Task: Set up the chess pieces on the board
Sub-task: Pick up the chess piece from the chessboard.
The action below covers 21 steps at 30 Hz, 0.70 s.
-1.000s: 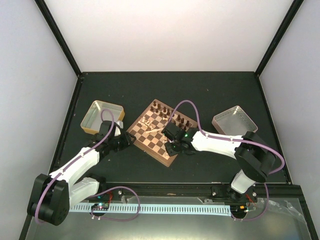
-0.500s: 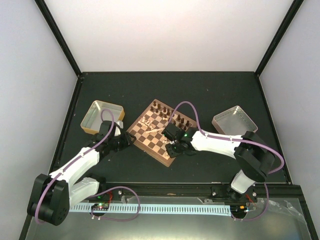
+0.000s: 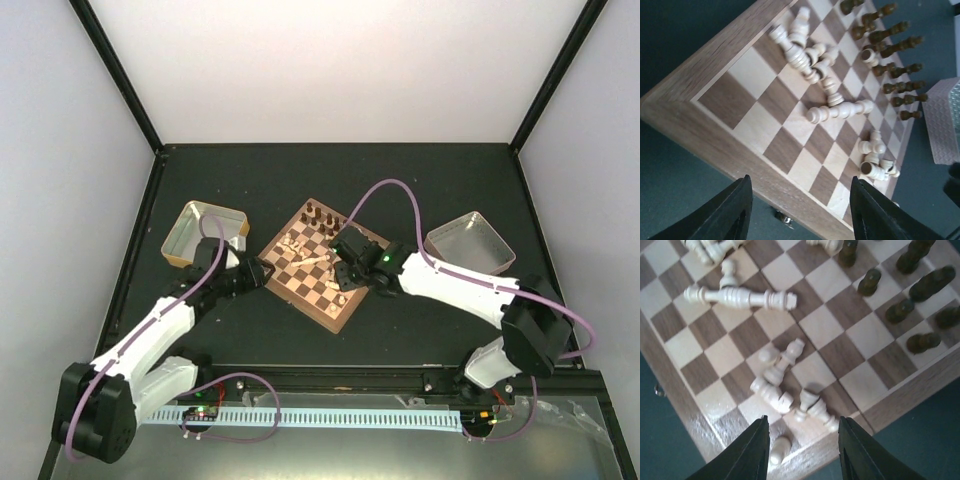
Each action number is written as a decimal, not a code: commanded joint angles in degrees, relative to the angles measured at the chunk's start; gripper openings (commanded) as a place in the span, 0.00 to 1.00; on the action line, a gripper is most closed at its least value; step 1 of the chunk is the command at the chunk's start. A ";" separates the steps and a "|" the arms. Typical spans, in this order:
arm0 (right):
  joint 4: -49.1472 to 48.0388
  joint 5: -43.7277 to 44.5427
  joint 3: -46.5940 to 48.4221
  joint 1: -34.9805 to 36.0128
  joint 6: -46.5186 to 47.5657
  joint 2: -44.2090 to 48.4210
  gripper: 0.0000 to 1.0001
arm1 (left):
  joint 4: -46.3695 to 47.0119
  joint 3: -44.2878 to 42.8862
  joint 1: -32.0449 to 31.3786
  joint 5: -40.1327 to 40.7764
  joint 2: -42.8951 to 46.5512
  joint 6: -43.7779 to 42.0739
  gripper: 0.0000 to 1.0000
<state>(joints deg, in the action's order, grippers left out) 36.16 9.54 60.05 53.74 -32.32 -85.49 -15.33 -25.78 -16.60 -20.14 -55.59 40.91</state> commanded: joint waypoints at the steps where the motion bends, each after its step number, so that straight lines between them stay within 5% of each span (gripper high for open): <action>1: -2.28 3.27 4.41 -1.69 -0.52 -3.50 0.40 | -0.71 -3.53 -0.27 -1.65 2.99 -3.17 0.57; 13: 0.29 -1.67 15.00 -1.70 6.56 -17.72 0.40 | -0.38 -2.23 -0.32 5.61 9.86 -3.58 0.59; 21: 1.66 -3.25 17.07 -1.70 7.76 -21.42 0.29 | 0.35 -1.21 -0.28 10.26 16.18 -4.13 0.59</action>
<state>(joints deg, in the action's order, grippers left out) 36.69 7.29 75.20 52.03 -25.85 -106.10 -15.88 -27.14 -16.60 -13.34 -41.41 38.02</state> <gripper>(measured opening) 0.315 0.592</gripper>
